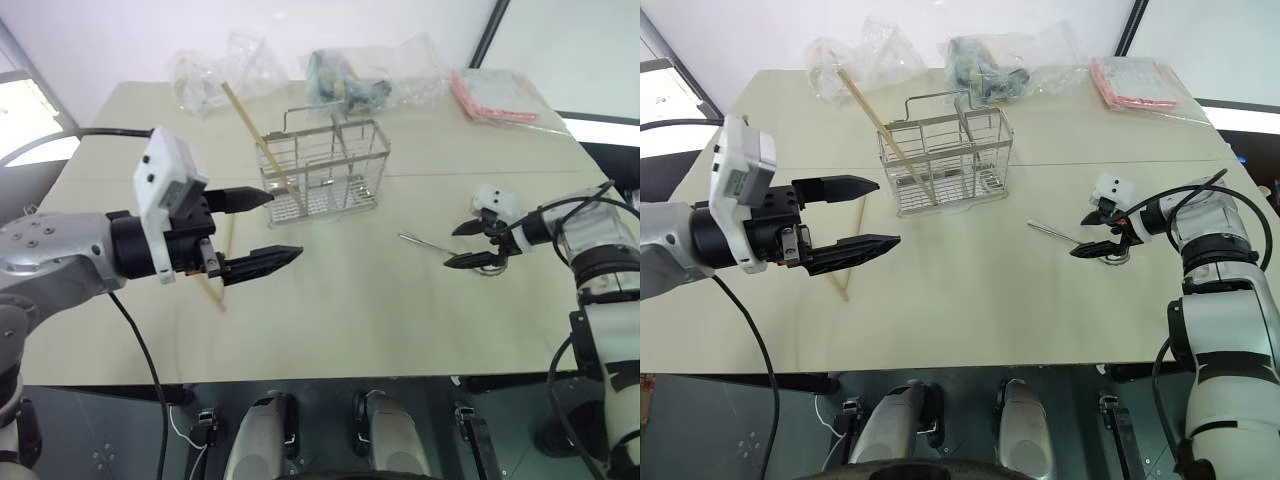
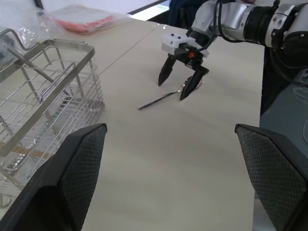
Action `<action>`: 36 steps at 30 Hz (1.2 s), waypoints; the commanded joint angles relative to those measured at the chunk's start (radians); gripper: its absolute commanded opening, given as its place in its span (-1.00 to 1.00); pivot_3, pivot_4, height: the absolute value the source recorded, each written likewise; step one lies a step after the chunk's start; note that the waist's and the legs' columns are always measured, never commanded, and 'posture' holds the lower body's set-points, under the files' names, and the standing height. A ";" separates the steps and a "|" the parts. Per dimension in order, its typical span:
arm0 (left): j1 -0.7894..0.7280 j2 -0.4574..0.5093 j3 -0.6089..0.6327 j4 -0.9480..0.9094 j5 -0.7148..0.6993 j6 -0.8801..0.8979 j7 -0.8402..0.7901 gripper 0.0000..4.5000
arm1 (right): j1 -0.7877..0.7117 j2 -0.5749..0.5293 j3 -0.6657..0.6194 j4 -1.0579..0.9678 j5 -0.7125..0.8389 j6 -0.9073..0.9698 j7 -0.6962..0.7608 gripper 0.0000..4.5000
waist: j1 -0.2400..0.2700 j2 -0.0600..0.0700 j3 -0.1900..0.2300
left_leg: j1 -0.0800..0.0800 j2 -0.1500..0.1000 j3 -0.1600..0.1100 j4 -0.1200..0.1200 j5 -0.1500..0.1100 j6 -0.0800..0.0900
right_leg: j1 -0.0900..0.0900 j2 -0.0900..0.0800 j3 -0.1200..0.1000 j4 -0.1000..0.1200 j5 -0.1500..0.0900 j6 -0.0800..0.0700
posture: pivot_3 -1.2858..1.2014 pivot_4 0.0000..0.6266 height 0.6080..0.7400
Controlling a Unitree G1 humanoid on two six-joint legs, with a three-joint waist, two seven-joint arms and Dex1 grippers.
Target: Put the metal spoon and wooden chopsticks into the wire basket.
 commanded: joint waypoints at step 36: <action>-0.192 0.002 -0.021 0.204 0.151 -0.088 -0.041 1.00 | -0.242 0.161 -0.372 -0.451 0.552 0.545 -0.192 -0.99 | -0.004 0.000 0.000 | 0.000 0.001 0.000 -0.001 0.000 -0.001 | -0.002 0.001 0.000 0.001 0.000 0.000 | 0.03 -0.52 0.37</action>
